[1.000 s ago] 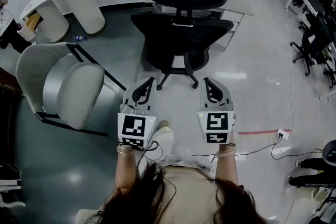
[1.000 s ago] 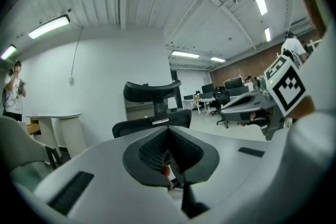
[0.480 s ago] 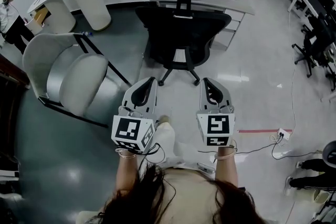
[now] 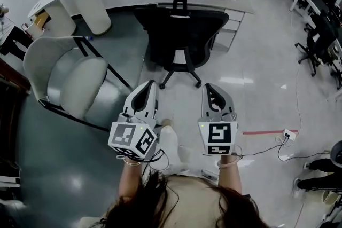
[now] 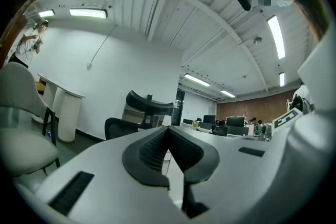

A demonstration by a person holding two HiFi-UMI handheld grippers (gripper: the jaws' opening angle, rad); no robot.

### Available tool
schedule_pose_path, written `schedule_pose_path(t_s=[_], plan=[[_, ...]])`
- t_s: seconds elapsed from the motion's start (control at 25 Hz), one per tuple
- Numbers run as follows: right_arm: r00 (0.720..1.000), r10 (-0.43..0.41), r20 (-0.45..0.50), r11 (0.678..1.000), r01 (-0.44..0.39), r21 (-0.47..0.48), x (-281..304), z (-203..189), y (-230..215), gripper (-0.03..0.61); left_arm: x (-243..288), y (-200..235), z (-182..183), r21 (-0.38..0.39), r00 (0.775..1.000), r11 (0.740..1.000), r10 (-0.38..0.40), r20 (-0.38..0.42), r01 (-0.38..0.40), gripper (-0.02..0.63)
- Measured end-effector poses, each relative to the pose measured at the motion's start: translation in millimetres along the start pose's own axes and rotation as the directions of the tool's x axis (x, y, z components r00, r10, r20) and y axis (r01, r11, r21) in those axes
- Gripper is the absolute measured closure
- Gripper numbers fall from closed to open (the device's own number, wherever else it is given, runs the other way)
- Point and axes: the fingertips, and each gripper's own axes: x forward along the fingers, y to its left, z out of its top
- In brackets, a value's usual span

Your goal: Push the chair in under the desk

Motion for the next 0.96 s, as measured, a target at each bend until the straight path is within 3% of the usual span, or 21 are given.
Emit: schedule_pose_path(t_s=[0.28,0.48,0.6,0.76,0.96], plan=[[1.000,-0.003,0.000,1.000,0.003,0.002,2,-3,-1,0.558,5,7,0,-0.018,0.999,1.000,0.018,0.027,-0.017,0.603],[1.000,-0.003,0.006,1.000,0.003,0.013,8,-4,-5,0.558,12,4,-14,-0.166,0.995,0.984,-0.072,-0.063,0.061,0.602],[1.000,-0.005,0.008,1.000,0.004,0.014,10,-5,-6,0.558,18,5,-15,-0.103,0.996,0.993,-0.059,-0.070,0.052,0.603],[1.000,-0.005,0.014,1.000,0.004,0.015,16,-4,-8,0.557,31,0,-21,-0.044,0.989,0.995,-0.098,-0.114,0.094,0.603],[1.000,-0.013,0.012,1.000,0.012,0.029,25,-6,-17,0.558,42,-7,-20,-0.006,0.987,0.992,-0.126,-0.096,0.126,0.603]])
